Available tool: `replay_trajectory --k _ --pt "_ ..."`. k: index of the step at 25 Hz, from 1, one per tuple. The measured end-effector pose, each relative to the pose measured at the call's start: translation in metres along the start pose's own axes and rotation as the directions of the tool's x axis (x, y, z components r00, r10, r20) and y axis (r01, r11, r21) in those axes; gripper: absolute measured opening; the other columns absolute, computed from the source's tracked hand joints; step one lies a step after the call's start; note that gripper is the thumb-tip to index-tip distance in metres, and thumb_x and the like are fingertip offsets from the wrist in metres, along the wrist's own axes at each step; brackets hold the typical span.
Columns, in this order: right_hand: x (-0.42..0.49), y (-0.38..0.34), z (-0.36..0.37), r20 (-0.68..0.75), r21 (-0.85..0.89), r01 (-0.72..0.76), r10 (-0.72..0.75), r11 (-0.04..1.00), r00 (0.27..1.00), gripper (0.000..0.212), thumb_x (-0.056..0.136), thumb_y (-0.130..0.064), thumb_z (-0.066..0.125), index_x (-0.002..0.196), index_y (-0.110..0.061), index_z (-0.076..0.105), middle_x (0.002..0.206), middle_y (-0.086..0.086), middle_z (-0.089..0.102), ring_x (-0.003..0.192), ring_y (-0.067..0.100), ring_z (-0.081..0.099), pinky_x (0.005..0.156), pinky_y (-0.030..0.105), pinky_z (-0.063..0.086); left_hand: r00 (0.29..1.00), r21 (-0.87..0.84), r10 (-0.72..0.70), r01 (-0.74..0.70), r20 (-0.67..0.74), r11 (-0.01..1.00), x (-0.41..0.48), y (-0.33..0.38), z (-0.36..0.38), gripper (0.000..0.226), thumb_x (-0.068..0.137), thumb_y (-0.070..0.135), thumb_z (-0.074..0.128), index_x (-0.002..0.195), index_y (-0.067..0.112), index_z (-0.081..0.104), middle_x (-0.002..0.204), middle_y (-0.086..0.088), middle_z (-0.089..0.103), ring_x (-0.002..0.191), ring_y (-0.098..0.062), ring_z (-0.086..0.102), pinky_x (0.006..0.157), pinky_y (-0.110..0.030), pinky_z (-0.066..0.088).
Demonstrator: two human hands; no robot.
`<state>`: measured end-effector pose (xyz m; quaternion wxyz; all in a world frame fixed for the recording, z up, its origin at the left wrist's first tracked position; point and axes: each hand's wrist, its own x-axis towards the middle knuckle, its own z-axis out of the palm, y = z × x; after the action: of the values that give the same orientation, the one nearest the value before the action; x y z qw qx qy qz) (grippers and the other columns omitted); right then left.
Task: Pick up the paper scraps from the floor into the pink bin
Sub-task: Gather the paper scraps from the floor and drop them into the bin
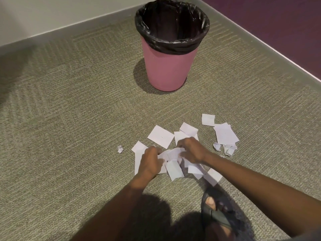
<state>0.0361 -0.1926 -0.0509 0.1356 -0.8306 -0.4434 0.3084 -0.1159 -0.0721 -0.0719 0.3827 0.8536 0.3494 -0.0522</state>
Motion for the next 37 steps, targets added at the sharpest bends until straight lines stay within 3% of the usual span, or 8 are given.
replay_trajectory --k 3,6,8,14,19,23,27,37 --pt "0.009 -0.005 -0.047 -0.103 0.071 -0.040 0.047 0.997 0.994 0.009 0.082 -0.004 0.071 0.088 -0.011 0.071 0.089 -0.003 0.068 0.073 0.011 0.062 0.055 0.009 0.045 0.998 -0.145 -0.031 0.024 -0.048 0.989 0.019 0.024 -0.042 0.009 0.082 0.007 0.074 0.091 0.009 0.074 0.098 -0.005 0.073 0.088 -0.021 0.067 0.077 -0.031 0.055" --pt "0.016 -0.017 -0.108 -0.262 0.178 -0.015 0.062 0.984 0.963 0.010 0.084 -0.006 0.071 0.094 -0.006 0.069 0.096 0.005 0.069 0.084 0.022 0.066 0.067 0.031 0.058 0.983 -0.286 -0.042 -0.011 -0.178 0.958 0.050 0.050 -0.111 0.015 0.081 0.004 0.075 0.095 0.005 0.071 0.094 -0.003 0.070 0.089 -0.023 0.066 0.067 -0.028 0.054" --pt "0.021 -0.029 -0.149 -0.388 0.190 0.034 0.043 0.981 0.920 0.020 0.085 -0.008 0.071 0.104 -0.006 0.067 0.101 0.003 0.066 0.089 0.021 0.064 0.067 0.026 0.055 0.967 -0.332 -0.004 -0.083 -0.253 0.940 0.067 0.070 -0.163 0.012 0.080 0.004 0.075 0.087 0.013 0.069 0.085 0.005 0.065 0.082 -0.017 0.062 0.060 -0.020 0.047" --pt "0.055 -0.071 -0.261 -0.698 0.311 0.228 0.060 0.923 0.713 0.021 0.085 -0.010 0.070 0.104 -0.016 0.064 0.104 0.000 0.068 0.093 0.016 0.066 0.076 0.034 0.059 0.916 -0.383 0.087 -0.248 -0.391 0.890 0.122 0.143 -0.259 0.013 0.079 0.006 0.076 0.089 0.010 0.070 0.100 -0.013 0.071 0.083 -0.025 0.067 0.066 -0.036 0.057" --pt "0.125 -0.089 -0.318 -0.856 0.162 0.194 0.040 0.968 0.516 0.021 0.086 -0.010 0.062 0.107 -0.009 0.062 0.106 0.001 0.066 0.096 0.016 0.062 0.080 0.035 0.058 0.898 -0.617 -0.095 -0.215 -0.430 0.757 0.182 0.216 -0.269 0.021 0.079 -0.003 0.073 0.078 0.011 0.057 0.106 -0.014 0.071 0.081 -0.020 0.070 0.068 -0.034 0.062" --pt "0.175 -0.082 -0.330 -0.814 0.134 0.066 0.072 0.989 0.577 0.026 0.095 -0.014 0.054 0.121 -0.011 0.056 0.121 0.003 0.059 0.101 0.012 0.052 0.088 0.029 0.051 0.896 -0.518 -0.134 -0.119 -0.423 0.847 0.227 0.245 -0.259 0.046 0.082 0.011 0.070 0.125 0.007 0.053 0.120 -0.009 0.063 0.102 -0.022 0.065 0.086 -0.034 0.058" --pt "0.195 -0.068 -0.331 -0.692 0.212 0.045 0.117 0.976 0.712 0.029 0.102 -0.029 0.044 0.124 -0.014 0.054 0.121 0.004 0.061 0.108 0.020 0.059 0.096 0.037 0.050 0.886 -0.444 -0.134 -0.088 -0.445 0.892 0.246 0.242 -0.254 0.047 0.084 0.027 0.070 0.123 0.011 0.049 0.116 -0.005 0.062 0.103 -0.020 0.061 0.090 -0.032 0.054" --pt "0.149 -0.046 -0.315 -0.805 0.225 0.108 0.122 0.968 0.580 0.016 0.099 -0.018 0.047 0.098 -0.012 0.061 0.097 0.001 0.064 0.087 0.012 0.058 0.078 0.030 0.054 0.692 -0.348 -0.048 -0.301 -0.721 0.888 0.209 0.179 -0.226 0.014 0.079 0.011 0.050 0.087 0.022 0.054 0.094 -0.002 0.063 0.079 -0.012 0.055 0.075 -0.029 0.050"
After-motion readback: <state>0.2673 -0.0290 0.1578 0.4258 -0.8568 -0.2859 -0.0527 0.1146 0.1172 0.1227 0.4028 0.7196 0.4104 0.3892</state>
